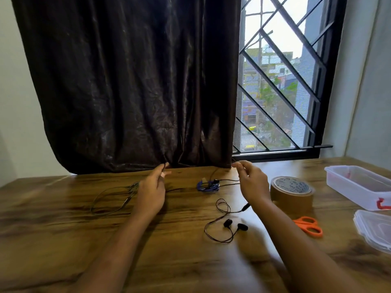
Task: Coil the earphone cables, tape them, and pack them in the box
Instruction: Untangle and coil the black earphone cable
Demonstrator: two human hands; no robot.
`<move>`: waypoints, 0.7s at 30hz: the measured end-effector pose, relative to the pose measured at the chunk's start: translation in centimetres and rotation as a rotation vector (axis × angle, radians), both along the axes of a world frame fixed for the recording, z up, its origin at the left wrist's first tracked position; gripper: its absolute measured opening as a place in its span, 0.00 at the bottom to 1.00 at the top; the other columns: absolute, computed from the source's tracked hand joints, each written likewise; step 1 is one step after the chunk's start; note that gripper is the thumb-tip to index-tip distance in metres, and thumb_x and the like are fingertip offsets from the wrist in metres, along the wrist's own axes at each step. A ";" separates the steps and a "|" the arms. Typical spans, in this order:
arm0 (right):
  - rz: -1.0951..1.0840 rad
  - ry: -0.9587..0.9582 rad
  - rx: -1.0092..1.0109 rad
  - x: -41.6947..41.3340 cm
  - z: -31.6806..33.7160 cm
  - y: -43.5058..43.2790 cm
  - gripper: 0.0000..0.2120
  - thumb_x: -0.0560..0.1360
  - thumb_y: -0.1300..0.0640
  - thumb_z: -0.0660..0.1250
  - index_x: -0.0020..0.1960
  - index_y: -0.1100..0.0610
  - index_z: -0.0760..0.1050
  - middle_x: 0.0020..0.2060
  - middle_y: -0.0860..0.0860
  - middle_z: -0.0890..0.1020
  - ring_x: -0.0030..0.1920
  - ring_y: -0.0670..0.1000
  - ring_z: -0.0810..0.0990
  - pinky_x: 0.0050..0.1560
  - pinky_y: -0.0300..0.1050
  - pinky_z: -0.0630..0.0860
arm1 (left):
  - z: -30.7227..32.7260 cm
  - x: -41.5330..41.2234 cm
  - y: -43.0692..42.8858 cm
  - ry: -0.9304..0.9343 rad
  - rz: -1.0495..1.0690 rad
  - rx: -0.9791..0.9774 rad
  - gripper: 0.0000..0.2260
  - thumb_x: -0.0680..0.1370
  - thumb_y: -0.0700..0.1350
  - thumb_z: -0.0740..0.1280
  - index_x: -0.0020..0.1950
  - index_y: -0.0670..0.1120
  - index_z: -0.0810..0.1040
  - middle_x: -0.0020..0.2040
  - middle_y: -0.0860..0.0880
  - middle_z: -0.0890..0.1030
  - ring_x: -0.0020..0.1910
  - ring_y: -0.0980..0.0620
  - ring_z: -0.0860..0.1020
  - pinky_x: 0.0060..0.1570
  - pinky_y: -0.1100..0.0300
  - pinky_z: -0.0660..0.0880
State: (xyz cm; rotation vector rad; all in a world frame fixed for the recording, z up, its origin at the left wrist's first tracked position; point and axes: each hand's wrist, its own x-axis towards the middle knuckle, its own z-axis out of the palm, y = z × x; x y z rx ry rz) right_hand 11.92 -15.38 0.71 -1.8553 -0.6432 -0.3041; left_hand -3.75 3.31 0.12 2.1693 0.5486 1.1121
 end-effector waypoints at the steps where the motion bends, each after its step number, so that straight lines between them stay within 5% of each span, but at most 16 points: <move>1: -0.045 0.009 -0.083 0.2 -0.1 -0.1 0.11 0.81 0.51 0.57 0.54 0.48 0.78 0.41 0.50 0.80 0.37 0.48 0.75 0.35 0.42 0.66 | 0.0 -0.1 0.1 0.011 0.007 0.020 0.17 0.82 0.40 0.56 0.70 0.50 0.69 0.53 0.52 0.80 0.30 0.57 0.72 0.30 0.61 0.69; 5: -0.079 -0.053 -0.333 -0.1 -1.1 0.5 0.13 0.81 0.52 0.56 0.63 0.49 0.73 0.56 0.52 0.77 0.48 0.52 0.76 0.45 0.45 0.71 | 0.1 -0.1 -1.4 0.060 -0.059 0.144 0.20 0.82 0.39 0.56 0.73 0.51 0.66 0.54 0.52 0.80 0.22 0.59 0.70 0.22 0.68 0.64; 9: 0.243 -0.218 -0.308 -1.7 -1.3 1.7 0.19 0.77 0.56 0.65 0.67 0.48 0.70 0.64 0.48 0.72 0.61 0.51 0.73 0.60 0.45 0.71 | 0.9 0.0 -4.2 -0.016 -0.258 0.223 0.21 0.82 0.39 0.55 0.74 0.53 0.63 0.57 0.54 0.80 0.22 0.60 0.69 0.21 0.69 0.61; 12: 0.555 -0.151 -0.292 -4.2 -1.2 2.9 0.32 0.69 0.50 0.70 0.70 0.51 0.66 0.65 0.49 0.72 0.63 0.48 0.71 0.65 0.49 0.71 | 1.5 0.0 -5.9 -0.121 -0.388 0.261 0.20 0.82 0.39 0.55 0.73 0.55 0.63 0.56 0.54 0.81 0.39 0.69 0.77 0.38 0.74 0.70; 14: 0.757 -0.012 -0.150 -5.7 -1.6 3.8 0.34 0.65 0.51 0.70 0.70 0.52 0.65 0.62 0.50 0.75 0.63 0.48 0.73 0.62 0.47 0.74 | 1.7 0.0 -6.6 -0.186 -0.452 0.241 0.20 0.82 0.42 0.54 0.73 0.57 0.62 0.55 0.55 0.81 0.53 0.65 0.78 0.53 0.73 0.71; 16: 0.867 0.160 0.058 -6.2 -1.4 4.2 0.27 0.71 0.62 0.69 0.67 0.53 0.64 0.52 0.48 0.81 0.56 0.47 0.79 0.54 0.44 0.78 | 1.8 0.1 -7.0 -0.236 -0.473 0.183 0.20 0.82 0.42 0.54 0.73 0.56 0.60 0.56 0.57 0.81 0.56 0.65 0.77 0.54 0.73 0.71; 18: 0.846 0.293 0.153 -6.2 -0.8 3.8 0.17 0.77 0.64 0.64 0.63 0.54 0.66 0.34 0.46 0.81 0.36 0.45 0.82 0.39 0.43 0.79 | 1.8 0.2 -7.0 -0.279 -0.448 0.122 0.21 0.83 0.41 0.53 0.74 0.55 0.56 0.59 0.57 0.79 0.61 0.66 0.73 0.57 0.75 0.67; 21: 0.771 0.257 -0.016 -5.2 -0.2 3.1 0.04 0.79 0.57 0.62 0.49 0.53 0.76 0.24 0.44 0.73 0.23 0.42 0.70 0.29 0.40 0.73 | 1.8 0.4 -6.0 -0.278 -0.328 0.025 0.22 0.83 0.41 0.51 0.74 0.58 0.50 0.63 0.59 0.75 0.67 0.68 0.66 0.62 0.78 0.59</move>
